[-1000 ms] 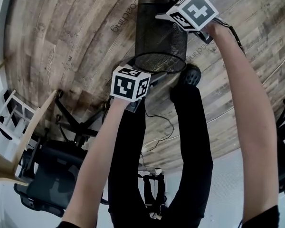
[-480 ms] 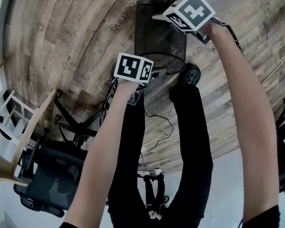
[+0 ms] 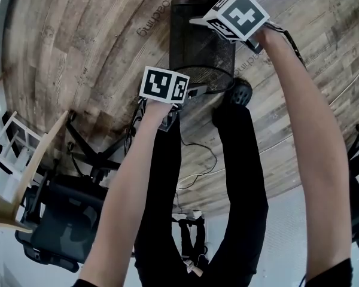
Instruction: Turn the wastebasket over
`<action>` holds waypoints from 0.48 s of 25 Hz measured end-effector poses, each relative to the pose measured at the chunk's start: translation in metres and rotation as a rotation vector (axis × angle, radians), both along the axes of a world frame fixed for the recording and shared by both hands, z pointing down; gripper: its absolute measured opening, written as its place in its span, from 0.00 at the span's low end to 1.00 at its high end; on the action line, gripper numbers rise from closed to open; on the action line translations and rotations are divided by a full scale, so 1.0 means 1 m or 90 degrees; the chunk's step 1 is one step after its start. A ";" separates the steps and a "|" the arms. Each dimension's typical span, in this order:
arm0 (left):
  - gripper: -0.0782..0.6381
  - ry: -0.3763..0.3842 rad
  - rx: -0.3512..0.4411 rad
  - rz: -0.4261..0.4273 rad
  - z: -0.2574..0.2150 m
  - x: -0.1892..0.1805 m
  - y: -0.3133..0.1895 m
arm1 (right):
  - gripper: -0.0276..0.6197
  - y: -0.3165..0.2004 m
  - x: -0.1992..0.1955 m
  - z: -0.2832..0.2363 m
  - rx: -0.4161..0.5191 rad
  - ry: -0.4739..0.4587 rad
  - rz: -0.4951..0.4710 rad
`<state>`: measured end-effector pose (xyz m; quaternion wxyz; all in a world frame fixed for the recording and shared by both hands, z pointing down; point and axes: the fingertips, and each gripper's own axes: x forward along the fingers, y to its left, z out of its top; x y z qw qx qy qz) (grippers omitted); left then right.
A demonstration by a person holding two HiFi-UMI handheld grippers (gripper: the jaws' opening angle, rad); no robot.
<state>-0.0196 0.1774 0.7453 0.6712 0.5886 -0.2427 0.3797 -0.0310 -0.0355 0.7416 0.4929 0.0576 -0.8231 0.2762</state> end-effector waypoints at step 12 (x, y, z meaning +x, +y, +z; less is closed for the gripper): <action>0.89 -0.112 0.084 -0.023 -0.007 0.033 -0.001 | 0.63 0.003 0.042 -0.002 -0.026 0.005 -0.006</action>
